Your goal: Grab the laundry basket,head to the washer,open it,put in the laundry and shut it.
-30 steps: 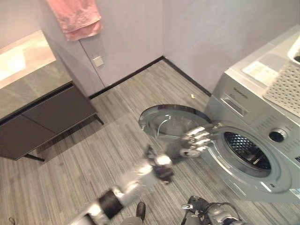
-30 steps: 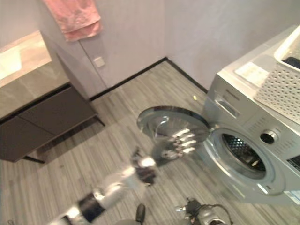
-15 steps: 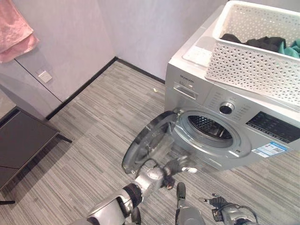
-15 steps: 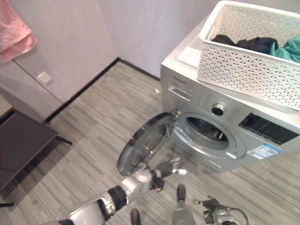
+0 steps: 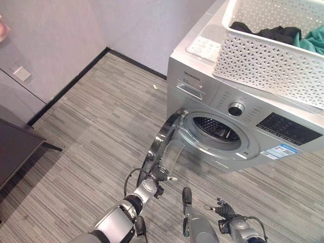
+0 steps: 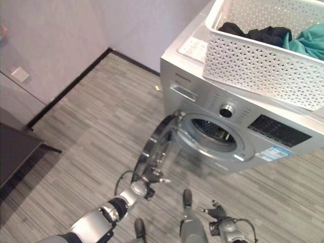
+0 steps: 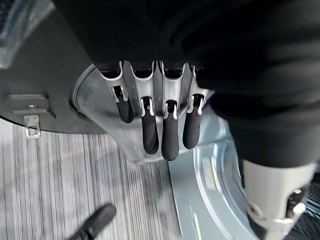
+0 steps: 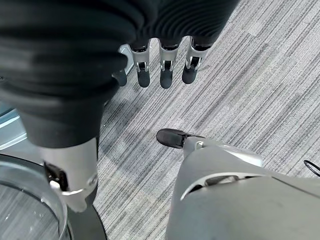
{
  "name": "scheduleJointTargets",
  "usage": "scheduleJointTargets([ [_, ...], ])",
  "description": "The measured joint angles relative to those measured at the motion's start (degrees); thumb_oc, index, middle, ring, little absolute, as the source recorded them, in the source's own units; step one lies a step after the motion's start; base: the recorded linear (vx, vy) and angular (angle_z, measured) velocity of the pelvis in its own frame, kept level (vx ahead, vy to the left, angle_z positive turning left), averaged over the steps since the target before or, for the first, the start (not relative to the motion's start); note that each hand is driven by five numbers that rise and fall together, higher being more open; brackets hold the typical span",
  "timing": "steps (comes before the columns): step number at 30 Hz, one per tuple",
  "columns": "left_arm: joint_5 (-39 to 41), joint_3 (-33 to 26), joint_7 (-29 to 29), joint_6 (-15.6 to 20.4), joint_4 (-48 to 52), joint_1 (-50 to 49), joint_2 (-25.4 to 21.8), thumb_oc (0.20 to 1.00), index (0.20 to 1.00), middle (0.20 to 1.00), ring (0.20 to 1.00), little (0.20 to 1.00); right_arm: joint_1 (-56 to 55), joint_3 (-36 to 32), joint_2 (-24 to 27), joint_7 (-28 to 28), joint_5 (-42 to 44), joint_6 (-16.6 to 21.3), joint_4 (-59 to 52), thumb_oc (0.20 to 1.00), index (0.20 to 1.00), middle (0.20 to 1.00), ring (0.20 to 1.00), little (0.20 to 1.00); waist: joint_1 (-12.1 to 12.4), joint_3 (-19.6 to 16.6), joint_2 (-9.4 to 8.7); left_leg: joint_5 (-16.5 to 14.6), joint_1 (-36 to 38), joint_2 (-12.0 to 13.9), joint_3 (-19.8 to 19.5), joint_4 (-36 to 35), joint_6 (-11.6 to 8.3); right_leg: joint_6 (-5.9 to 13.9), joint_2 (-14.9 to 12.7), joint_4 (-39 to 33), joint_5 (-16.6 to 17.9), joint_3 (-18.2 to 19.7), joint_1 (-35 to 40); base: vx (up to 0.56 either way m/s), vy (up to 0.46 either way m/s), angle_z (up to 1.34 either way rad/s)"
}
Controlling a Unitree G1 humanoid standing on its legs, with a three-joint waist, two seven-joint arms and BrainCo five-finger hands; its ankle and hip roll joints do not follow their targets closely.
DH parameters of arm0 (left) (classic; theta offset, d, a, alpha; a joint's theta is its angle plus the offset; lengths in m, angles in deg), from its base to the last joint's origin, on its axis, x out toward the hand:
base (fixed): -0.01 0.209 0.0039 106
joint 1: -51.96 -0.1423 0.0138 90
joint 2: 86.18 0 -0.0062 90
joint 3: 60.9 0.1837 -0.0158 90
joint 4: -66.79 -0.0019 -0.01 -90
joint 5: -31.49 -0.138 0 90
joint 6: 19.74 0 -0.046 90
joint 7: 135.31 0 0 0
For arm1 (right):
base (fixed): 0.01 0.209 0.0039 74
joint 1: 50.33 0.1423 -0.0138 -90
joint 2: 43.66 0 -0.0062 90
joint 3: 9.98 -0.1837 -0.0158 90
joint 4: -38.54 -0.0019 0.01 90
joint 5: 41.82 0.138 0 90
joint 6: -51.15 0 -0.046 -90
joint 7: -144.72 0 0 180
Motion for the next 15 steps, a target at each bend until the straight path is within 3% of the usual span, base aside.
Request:
scheduleJointTargets([
  [5,2.54,-3.25,0.92,1.51,0.01,0.02,-4.08,1.000,1.000,1.000,1.000,1.000,-0.25,-0.09,0.09,-0.10,-0.10,0.72,-0.37,1.000,1.000,1.000,1.000,1.000,0.21,0.06,0.03,0.01,-0.01,-0.06,-0.04,0.00,0.00,0.02,-0.07,-0.01,-0.01,0.01,0.01,0.00,0.000,0.00],
  [15,2.53,-6.93,0.83,2.42,-0.20,-2.88,-5.36,1.000,1.000,1.000,1.000,1.000,-1.11,-1.92,0.42,-0.41,-0.41,0.67,2.53,1.000,1.000,1.000,1.000,1.000,0.94,0.47,-0.36,-0.18,2.93,0.02,0.73,-0.01,0.09,-0.02,0.00,0.00,0.03,0.06,2.68,0.02,-0.001,-0.02],
])
